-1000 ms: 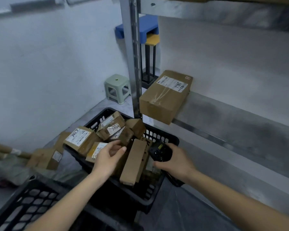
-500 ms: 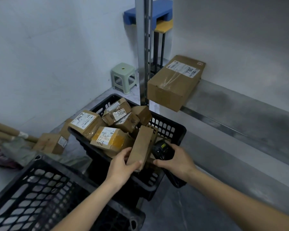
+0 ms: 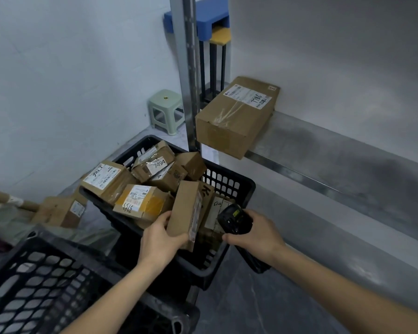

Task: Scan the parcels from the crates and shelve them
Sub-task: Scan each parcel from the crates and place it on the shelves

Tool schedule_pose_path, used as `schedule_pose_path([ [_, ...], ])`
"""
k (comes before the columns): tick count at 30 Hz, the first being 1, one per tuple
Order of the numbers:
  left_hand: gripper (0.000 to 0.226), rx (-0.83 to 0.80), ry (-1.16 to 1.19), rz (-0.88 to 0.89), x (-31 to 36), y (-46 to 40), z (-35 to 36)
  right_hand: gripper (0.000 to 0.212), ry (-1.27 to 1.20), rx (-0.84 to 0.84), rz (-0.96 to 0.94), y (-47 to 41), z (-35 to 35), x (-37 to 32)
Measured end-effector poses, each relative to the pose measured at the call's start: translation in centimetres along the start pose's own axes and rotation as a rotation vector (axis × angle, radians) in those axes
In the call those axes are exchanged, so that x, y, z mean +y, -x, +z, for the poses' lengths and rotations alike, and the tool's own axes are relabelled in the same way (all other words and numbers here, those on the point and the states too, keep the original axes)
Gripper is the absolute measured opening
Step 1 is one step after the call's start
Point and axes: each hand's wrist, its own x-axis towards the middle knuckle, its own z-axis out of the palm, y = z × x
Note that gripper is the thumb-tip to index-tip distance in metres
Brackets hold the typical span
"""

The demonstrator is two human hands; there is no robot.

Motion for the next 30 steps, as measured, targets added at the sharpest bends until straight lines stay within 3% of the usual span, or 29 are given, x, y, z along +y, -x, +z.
schedule_pose_path([
  [5, 0.051, 0.04, 0.207, -0.048, 1.2, -0.1, -1.8, 0.068, -0.044, 0.004, -0.02, 0.4, -0.6, -0.9],
  [13, 0.042, -0.033, 0.505, -0.01, 6.0, 2.4, -5.7, 0.073, -0.189, -0.108, -0.102, 2.6, -2.9, -6.2],
  [16, 0.038, -0.038, 0.559, 0.015, 8.1, 3.9, -7.0, 0.048, -0.26, -0.135, -0.144, 4.3, -4.1, -8.4],
  [24, 0.021, -0.071, 0.501, 0.168, 14.2, 8.9, -9.5, 0.048, -0.337, -0.069, -0.214, 10.7, -8.3, -10.6],
  [30, 0.036, -0.186, 0.352, 0.329, 19.5, 12.5, -11.6, 0.056, -0.329, 0.029, -0.253, 17.0, -13.3, -11.9],
])
